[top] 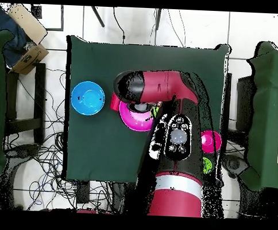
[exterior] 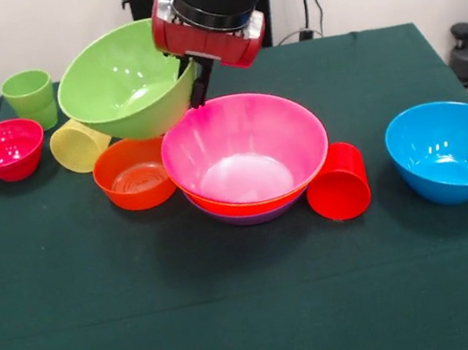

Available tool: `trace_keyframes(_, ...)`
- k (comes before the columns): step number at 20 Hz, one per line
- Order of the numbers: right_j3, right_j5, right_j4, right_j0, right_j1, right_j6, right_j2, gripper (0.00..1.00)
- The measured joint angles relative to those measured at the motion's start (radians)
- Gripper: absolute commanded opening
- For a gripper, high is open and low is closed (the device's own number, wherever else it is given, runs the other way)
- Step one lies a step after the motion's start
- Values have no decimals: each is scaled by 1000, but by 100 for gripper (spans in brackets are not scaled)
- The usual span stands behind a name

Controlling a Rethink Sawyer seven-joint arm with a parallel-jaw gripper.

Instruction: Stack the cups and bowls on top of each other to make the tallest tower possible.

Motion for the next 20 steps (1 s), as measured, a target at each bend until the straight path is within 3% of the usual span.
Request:
trace_keyframes(4, 20, -3, 36, -48, -10, -1, 51, 0)
trace_keyframes(8, 57, -18, 88, -153, -19, -1, 142, 0)
trace_keyframes(12, 91, -38, 90, -234, -26, -1, 202, 0)
trace_keyframes(20, 138, -65, 79, -334, -26, -17, 298, 0)
